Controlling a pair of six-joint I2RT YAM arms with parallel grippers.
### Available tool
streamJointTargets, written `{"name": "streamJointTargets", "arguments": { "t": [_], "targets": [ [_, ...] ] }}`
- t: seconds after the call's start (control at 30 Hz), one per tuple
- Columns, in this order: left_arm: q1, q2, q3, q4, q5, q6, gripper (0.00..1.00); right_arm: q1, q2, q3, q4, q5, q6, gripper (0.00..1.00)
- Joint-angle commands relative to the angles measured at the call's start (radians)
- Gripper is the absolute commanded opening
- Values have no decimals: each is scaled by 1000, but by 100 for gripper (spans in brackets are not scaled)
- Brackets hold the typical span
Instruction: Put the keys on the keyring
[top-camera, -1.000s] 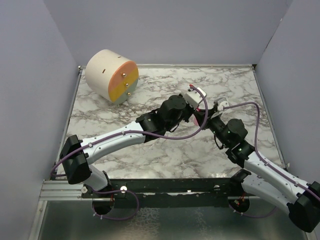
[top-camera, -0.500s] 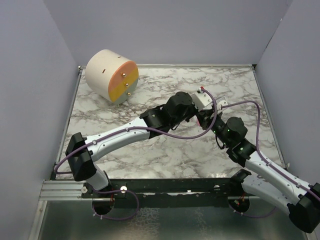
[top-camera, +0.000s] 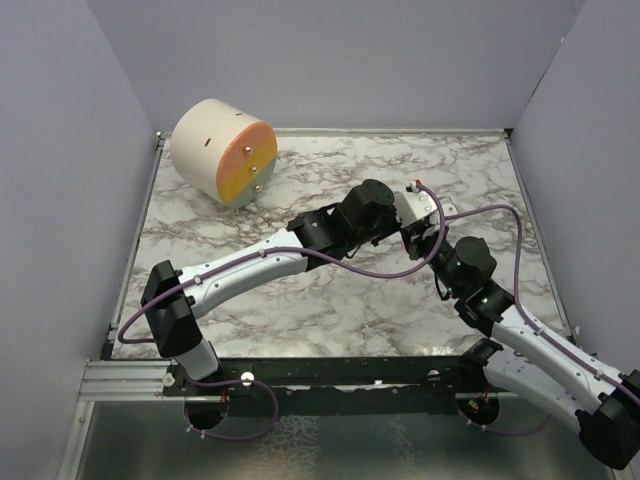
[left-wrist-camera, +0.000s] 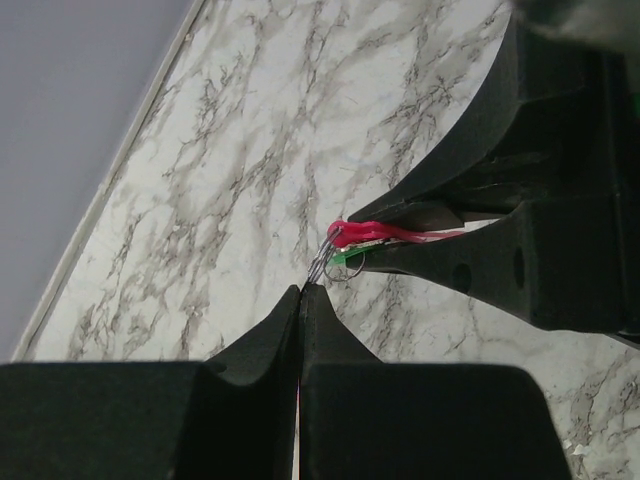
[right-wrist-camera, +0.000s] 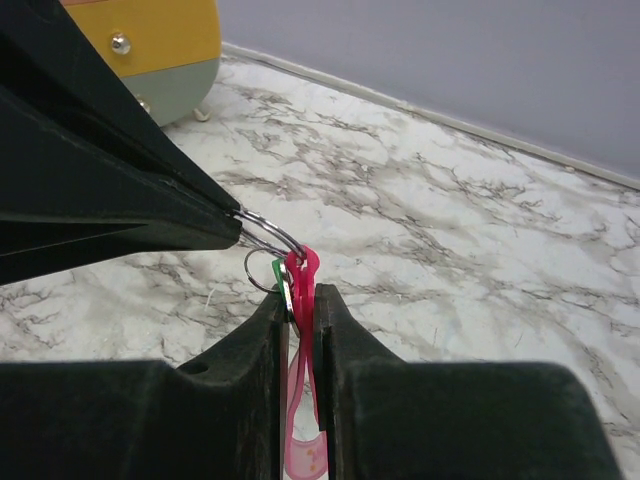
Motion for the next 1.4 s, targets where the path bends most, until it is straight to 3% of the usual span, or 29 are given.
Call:
{"name": "streamJointTargets", "arguments": {
  "t": [0.0, 0.1, 0.33, 0.67, 0.77, 0.9, 1.07, 1.2, 1.37],
  "targets": [
    [6, 24, 25, -83, 23, 12, 0, -6, -32, -12, 90, 92, -35, 12],
    [6, 30, 29, -84, 20, 7, 0, -6, -37, -17, 100, 88, -33, 13],
    [12, 39, 45, -65, -47, -5, 0, -6, -35, 1, 65, 28, -11, 40],
    [55, -33, -4, -5, -78, 32, 0, -6, -120, -13, 42, 6, 27, 42],
    [111, -79, -41, 16, 26, 49, 0, -6, -171, -36, 60, -21, 25, 42],
    [208, -150, -106, 43, 282, 109, 0, -6, -222, -67, 100, -78, 8, 41],
    [279, -155, -84, -69, 550, 210, 0, -6, -211, -60, 107, -223, -20, 40],
    [288, -124, -41, -185, 650, 294, 0, -6, -139, -16, 78, -368, -25, 40],
    [291, -125, -47, -260, 728, 355, 0, -6, -95, 14, 53, -422, -19, 40]
  ]
}}
